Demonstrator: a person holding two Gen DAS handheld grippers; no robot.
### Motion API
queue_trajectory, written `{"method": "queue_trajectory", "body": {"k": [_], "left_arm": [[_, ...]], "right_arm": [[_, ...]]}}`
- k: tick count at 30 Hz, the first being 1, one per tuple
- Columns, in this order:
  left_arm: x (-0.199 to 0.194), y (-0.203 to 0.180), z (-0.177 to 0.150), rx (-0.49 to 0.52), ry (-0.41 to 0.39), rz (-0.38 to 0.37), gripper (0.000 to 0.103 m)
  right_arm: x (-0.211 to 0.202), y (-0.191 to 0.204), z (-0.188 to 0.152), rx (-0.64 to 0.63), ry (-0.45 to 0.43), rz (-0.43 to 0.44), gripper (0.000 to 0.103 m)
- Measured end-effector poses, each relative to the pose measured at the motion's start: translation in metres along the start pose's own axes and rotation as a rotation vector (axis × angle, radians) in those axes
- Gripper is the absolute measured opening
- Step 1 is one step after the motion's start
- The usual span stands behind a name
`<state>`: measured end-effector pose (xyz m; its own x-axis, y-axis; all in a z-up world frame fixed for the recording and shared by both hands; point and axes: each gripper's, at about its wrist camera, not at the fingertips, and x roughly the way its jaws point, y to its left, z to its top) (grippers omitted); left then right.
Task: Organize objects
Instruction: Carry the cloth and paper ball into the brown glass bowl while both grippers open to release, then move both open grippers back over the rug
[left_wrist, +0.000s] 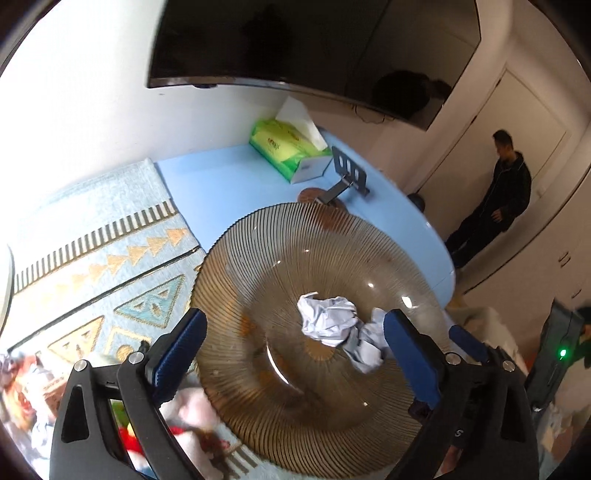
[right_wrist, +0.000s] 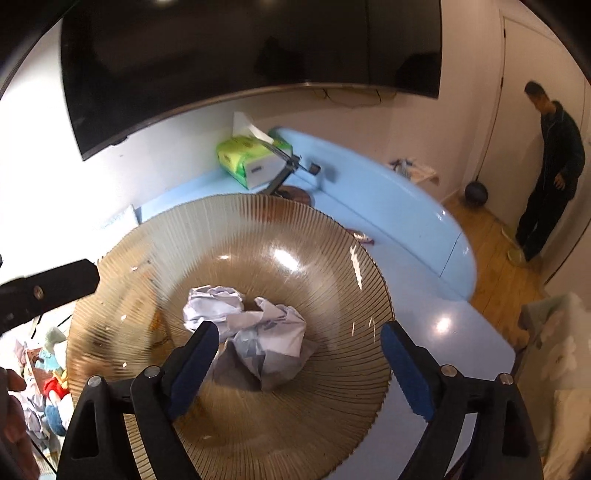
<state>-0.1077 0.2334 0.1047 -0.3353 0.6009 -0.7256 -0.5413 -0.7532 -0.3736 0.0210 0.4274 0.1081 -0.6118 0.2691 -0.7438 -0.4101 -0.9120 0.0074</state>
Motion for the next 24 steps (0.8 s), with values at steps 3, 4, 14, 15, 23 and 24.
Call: {"method": "queue_trajectory", "body": {"k": [3, 4, 14, 15, 23, 24], "left_arm": [[-0.015, 0.003, -0.005, -0.006, -0.015, -0.017, 0.098], [-0.022, 0.003, -0.006, -0.005, -0.025, -0.022, 0.098], [-0.114, 0.021, -0.043, 0.009, -0.189, 0.027, 0.098], [-0.124, 0.025, -0.049, 0.012, -0.205, 0.057, 0.098], [-0.181, 0.084, -0.121, -0.017, -0.201, 0.422, 0.098], [-0.182, 0.091, -0.132, -0.03, -0.183, 0.461, 0.098]], "right_arm": [[-0.016, 0.007, -0.002, -0.03, -0.038, -0.004, 0.089], [-0.023, 0.009, -0.004, -0.04, -0.055, 0.002, 0.089], [-0.084, 0.06, -0.031, -0.21, -0.171, 0.263, 0.096], [-0.087, 0.067, -0.036, -0.232, -0.164, 0.308, 0.096], [-0.073, 0.136, -0.091, -0.391, -0.09, 0.523, 0.096], [-0.069, 0.141, -0.095, -0.406, -0.053, 0.593, 0.096]]}}
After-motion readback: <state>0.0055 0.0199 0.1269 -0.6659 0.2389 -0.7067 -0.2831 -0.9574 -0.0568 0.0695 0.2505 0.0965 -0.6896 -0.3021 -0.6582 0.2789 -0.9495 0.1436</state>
